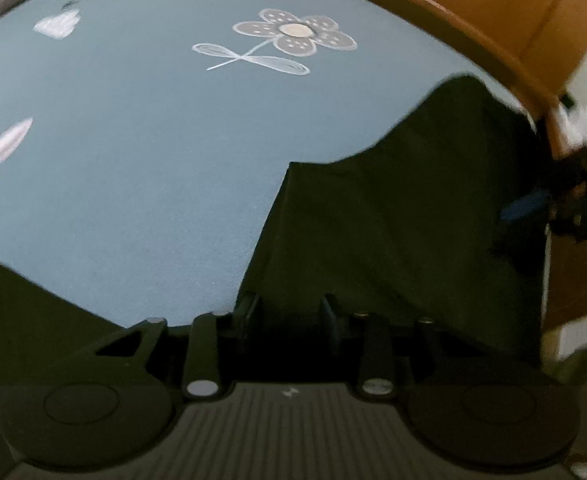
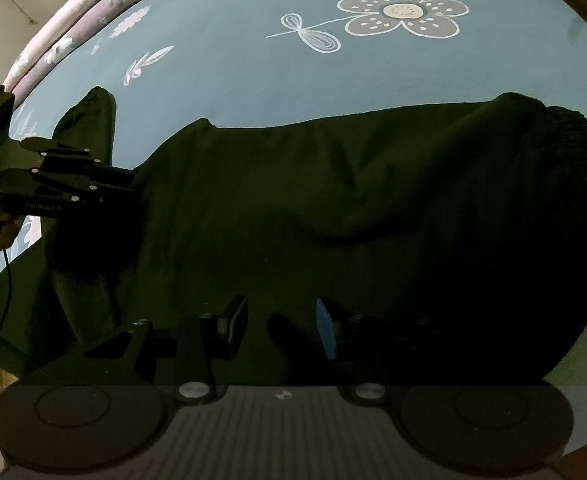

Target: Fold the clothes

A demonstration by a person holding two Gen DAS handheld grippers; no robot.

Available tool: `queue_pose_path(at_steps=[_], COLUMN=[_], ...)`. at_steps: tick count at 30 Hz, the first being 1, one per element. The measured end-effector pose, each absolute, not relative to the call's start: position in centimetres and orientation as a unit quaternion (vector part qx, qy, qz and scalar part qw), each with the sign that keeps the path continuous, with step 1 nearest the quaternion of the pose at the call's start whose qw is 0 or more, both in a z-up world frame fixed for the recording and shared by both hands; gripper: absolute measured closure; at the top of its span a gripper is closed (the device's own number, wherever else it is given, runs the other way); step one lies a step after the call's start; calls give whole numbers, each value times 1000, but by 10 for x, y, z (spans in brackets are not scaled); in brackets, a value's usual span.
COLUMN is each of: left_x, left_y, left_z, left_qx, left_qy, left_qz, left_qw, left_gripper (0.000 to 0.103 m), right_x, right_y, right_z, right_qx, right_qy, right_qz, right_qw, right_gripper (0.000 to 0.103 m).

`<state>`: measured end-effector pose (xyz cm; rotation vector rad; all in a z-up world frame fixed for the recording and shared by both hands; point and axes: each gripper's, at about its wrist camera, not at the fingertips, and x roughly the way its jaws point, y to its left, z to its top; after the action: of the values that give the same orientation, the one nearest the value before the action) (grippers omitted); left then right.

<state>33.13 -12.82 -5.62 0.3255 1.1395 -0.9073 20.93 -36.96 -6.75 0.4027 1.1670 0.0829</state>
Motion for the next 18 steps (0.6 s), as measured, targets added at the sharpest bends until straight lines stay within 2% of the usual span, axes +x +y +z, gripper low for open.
queue_pose_path(at_steps=[7, 9, 10, 11, 13, 18], left_x=[338, 340, 339, 339, 339, 339], left_y=[-107, -105, -104, -102, -100, -91], left_z=[-59, -59, -59, -58, -58, -57], left_qx=[106, 97, 98, 99, 102, 99], left_qy=[549, 554, 554, 554, 554, 557], left_qz=[-386, -377, -368, -358, -340, -291], left_qw=[734, 736, 740, 745, 753, 772], left_gripper=[72, 75, 81, 95, 102, 103], right_x=[206, 206, 207, 207, 209, 213], right_y=[-371, -369, -368, -367, -365, -363], right_z=[-66, -67, -67, -67, -67, -66], right_qx=[184, 185, 185, 185, 183, 184], right_qy=[548, 550, 550, 551, 550, 549], right_qz=[41, 42, 43, 45, 46, 51], right_qw=[815, 813, 813, 813, 813, 814], right_gripper=[61, 61, 61, 61, 61, 61])
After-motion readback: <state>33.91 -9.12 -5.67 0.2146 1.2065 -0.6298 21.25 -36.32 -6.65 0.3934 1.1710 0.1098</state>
